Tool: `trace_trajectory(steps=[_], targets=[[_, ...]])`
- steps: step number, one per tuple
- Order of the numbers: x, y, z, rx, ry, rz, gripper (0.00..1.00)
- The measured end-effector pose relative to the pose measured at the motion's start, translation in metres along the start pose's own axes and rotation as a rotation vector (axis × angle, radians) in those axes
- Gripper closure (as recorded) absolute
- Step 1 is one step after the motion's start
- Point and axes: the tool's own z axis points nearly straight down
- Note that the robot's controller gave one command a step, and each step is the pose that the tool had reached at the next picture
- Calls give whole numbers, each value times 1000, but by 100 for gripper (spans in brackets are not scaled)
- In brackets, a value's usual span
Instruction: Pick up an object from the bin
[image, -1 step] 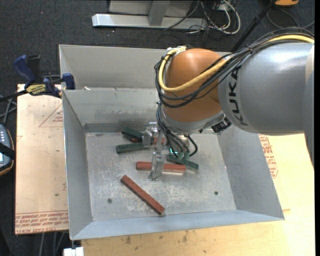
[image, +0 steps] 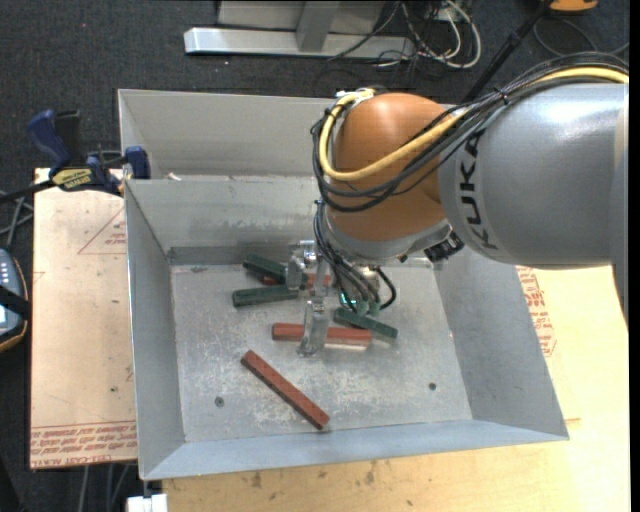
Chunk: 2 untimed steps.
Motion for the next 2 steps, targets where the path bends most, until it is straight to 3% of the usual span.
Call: trace_trajectory(steps=[1, 2], targets=[[0, 0, 0, 0, 0, -2, 0], [13, -10, -3, 4, 15, -39, 0]])
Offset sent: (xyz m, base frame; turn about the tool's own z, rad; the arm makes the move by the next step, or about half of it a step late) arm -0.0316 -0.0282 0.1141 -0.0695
